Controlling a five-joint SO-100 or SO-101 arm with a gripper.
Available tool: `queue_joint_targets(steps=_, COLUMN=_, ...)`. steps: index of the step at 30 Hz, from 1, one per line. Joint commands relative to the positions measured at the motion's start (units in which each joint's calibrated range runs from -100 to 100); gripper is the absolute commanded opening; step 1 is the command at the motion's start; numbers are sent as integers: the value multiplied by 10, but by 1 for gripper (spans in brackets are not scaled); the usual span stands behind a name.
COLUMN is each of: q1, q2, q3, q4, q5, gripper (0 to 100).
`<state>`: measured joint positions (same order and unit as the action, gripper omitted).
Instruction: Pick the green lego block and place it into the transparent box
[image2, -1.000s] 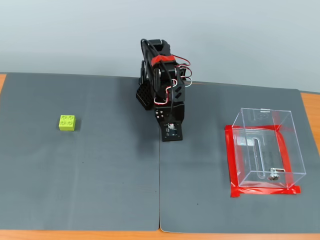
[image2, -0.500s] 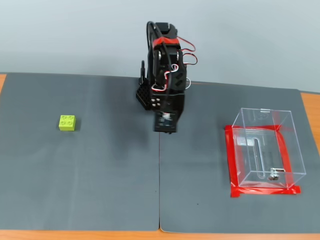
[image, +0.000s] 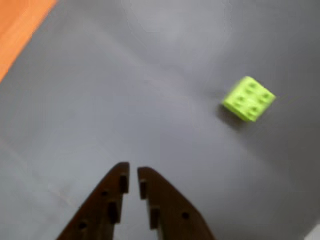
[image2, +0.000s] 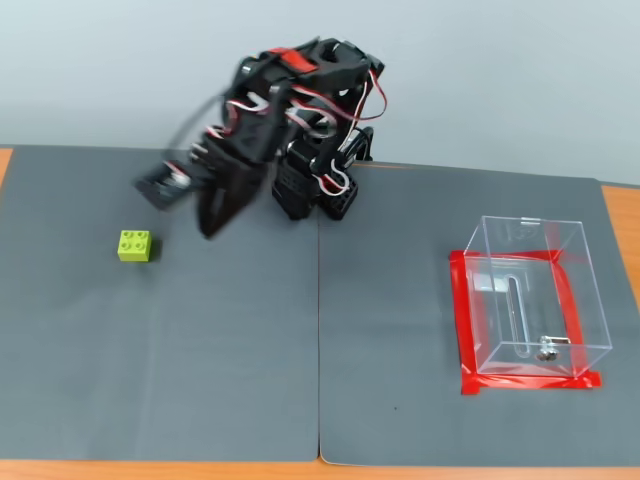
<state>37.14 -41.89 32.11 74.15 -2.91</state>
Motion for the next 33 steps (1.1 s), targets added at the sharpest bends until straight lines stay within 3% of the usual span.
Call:
queue_joint_targets(steps=1, q1=73, q2=45, q3=-60, q4=-7, q5=2, gripper=3)
queue_joint_targets(steps=9, q1=154, q2=152, q3=-136, q4=-7, q5=5, gripper=3)
queue_joint_targets(steps=12, q1=159, q2=198, q3=-168, q4=-8, q5=29, gripper=3)
queue_joint_targets(steps=20, q1=159, q2=290, q3=-217, q4=-9, q5=25, gripper=3)
queue_joint_targets(steps=28, q1=159, q2=339, q3=-227, q4=-18, q5=-13, gripper=29)
queue_joint_targets(steps=33, q1=158, q2=365, q3=-227, q4=-36, q5=-14, gripper=35)
